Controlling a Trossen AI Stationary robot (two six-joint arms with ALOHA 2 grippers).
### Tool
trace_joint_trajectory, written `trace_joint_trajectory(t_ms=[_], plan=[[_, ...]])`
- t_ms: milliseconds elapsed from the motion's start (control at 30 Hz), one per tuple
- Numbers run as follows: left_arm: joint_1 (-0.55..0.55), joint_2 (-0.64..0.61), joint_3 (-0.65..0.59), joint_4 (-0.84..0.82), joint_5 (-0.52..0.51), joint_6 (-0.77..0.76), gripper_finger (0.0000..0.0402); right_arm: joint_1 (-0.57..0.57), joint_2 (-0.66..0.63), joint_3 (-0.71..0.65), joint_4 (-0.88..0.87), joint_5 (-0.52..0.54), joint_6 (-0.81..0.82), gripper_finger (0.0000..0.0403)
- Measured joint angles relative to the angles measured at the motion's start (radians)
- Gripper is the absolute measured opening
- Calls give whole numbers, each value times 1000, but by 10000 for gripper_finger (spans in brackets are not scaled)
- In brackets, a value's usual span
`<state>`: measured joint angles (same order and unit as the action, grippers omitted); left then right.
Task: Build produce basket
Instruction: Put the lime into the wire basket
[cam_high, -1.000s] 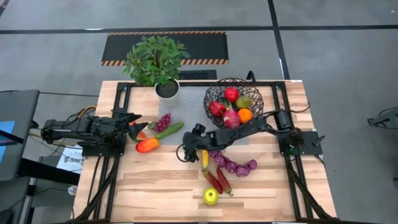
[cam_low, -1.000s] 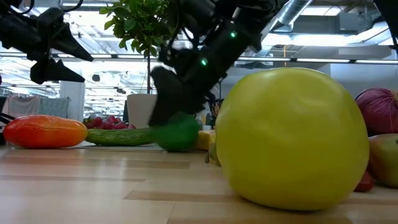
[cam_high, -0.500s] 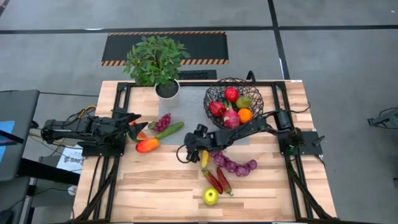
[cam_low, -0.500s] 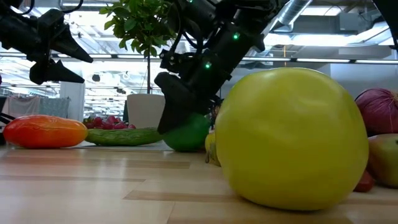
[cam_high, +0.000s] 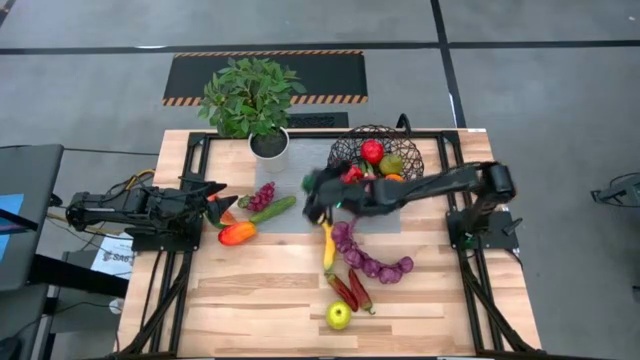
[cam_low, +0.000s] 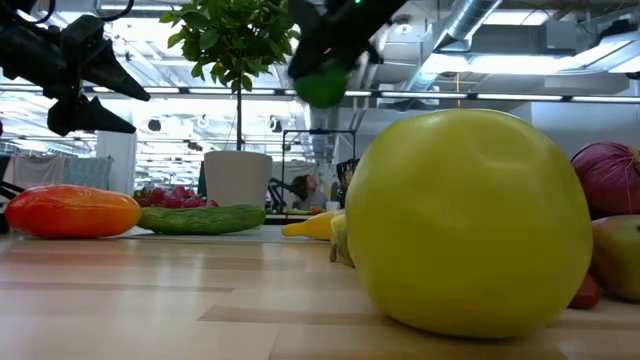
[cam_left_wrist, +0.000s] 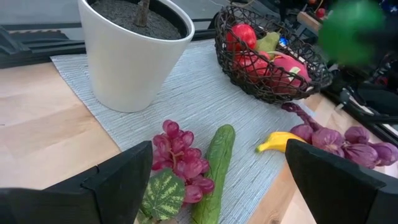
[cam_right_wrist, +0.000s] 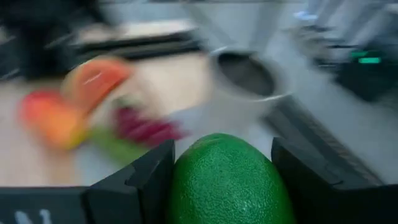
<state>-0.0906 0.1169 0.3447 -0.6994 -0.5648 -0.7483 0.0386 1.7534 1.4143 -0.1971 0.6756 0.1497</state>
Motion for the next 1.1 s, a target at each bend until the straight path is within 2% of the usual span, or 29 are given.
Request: trace_joint_trajectory(t_ms=[133, 267, 333, 667, 933, 1100], plan=[[0, 0, 0, 0, 0, 0, 355, -77, -76, 0, -110, 95, 36, 255], [0, 0, 0, 0, 0, 0, 355, -167, -95, 1, -208, 105, 53, 255], [0, 0, 0, 0, -1, 0, 355, -209, -84, -1, -267, 84, 57, 255], [0, 0, 0, 0, -3, 1, 355, -372, 47, -106, -304, -10, 85, 256], [0, 0, 0, -2, -27, 2, 355, -421, 67, -116, -277, -114, 63, 257], [0, 0, 0, -2, -35, 2, 355, -443, 57, -116, -275, -191, 62, 289]])
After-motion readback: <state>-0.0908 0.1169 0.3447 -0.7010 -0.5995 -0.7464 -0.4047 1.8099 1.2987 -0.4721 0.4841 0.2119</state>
